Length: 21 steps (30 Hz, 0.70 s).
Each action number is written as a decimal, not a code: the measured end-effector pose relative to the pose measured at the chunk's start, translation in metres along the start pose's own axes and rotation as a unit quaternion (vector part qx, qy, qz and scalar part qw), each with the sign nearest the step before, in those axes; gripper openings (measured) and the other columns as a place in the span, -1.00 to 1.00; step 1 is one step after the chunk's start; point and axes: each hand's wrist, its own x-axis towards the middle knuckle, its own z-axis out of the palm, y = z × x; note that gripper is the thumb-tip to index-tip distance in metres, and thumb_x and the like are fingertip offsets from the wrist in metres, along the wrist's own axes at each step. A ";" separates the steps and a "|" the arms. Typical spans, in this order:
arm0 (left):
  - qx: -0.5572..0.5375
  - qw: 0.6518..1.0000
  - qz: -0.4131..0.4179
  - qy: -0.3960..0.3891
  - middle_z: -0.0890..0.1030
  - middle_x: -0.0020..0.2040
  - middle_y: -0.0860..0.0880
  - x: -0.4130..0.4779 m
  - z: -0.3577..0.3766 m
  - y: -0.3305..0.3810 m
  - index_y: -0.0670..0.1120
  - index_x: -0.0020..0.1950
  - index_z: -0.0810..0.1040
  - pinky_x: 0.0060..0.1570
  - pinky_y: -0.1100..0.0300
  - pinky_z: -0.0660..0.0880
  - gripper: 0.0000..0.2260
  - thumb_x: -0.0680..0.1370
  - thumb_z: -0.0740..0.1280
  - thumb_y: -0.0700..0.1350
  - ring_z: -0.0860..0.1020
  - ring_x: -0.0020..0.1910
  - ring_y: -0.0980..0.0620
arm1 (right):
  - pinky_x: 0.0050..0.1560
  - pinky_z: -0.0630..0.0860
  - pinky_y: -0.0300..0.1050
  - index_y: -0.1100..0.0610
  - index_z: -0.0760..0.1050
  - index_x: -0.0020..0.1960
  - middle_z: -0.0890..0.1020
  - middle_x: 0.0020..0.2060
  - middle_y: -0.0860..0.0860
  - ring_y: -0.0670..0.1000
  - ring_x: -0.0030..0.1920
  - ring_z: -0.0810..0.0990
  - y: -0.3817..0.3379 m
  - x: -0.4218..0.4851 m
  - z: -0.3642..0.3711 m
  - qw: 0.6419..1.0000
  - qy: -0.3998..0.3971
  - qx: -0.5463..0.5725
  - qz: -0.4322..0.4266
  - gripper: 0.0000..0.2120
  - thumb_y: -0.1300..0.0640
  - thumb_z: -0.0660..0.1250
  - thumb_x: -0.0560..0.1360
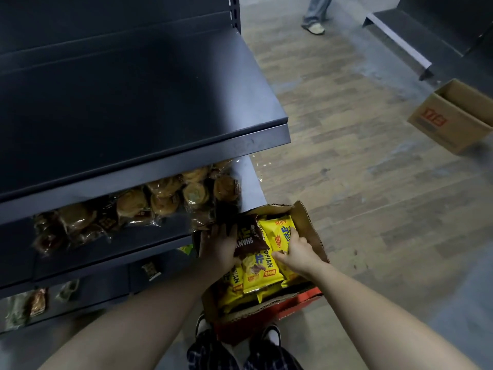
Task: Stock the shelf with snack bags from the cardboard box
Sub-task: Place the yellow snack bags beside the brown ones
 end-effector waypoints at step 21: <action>-0.402 0.912 -0.013 0.084 0.58 0.11 -0.09 -0.013 -0.007 -0.015 -0.11 0.37 0.33 0.05 0.10 0.49 -0.36 0.33 0.47 -0.08 0.56 0.10 -0.09 | -0.30 0.45 -0.19 0.19 0.28 0.36 0.52 -0.05 0.08 0.01 -0.18 0.49 -0.006 -0.015 -0.023 0.963 0.047 0.266 0.009 -0.44 0.42 0.34 0.41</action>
